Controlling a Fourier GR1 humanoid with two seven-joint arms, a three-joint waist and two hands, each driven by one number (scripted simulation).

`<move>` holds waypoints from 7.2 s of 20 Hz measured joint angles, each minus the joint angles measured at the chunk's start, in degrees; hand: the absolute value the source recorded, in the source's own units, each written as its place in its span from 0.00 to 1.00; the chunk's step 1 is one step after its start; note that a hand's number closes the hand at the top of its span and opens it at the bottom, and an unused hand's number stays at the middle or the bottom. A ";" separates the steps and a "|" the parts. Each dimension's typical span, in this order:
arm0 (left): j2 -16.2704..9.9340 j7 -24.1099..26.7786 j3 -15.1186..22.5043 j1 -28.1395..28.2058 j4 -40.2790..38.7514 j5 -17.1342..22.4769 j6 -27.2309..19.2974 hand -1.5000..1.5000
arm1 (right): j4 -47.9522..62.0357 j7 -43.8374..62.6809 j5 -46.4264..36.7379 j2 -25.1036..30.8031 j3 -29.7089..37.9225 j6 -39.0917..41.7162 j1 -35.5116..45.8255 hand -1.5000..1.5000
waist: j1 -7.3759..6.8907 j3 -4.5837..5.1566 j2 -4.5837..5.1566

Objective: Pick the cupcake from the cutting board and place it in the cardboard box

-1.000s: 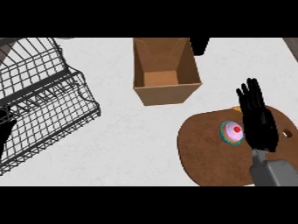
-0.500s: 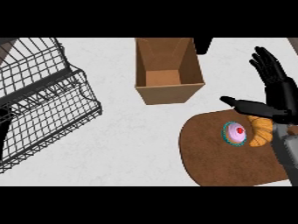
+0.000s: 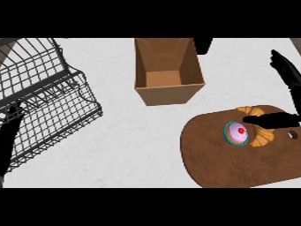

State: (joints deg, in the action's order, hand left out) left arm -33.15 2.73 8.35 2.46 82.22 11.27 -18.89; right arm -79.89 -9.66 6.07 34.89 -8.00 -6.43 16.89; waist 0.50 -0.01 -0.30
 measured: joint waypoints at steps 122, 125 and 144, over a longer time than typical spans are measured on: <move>21.64 -6.94 -10.54 -3.30 6.03 -21.38 16.03 0.50 | -13.87 65.48 -70.20 -34.80 -1.90 11.49 26.90 1.00 | -1.57 -0.06 0.41; 21.35 -6.82 -10.88 -2.89 6.35 -21.16 16.62 0.50 | -5.05 63.58 -68.45 -34.83 0.80 8.15 30.73 1.00 | -1.69 -0.04 0.50; 22.62 -8.04 -10.36 -4.47 6.23 -22.94 16.36 0.50 | 45.93 47.90 -58.00 -34.87 13.13 -19.25 46.40 0.00 | -2.75 -0.04 1.04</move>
State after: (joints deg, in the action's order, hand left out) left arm -10.54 -5.31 -2.00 -2.01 88.45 -11.67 -2.53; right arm -33.97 38.24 -51.94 0.02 5.13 -25.68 63.29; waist -2.25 -0.05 0.75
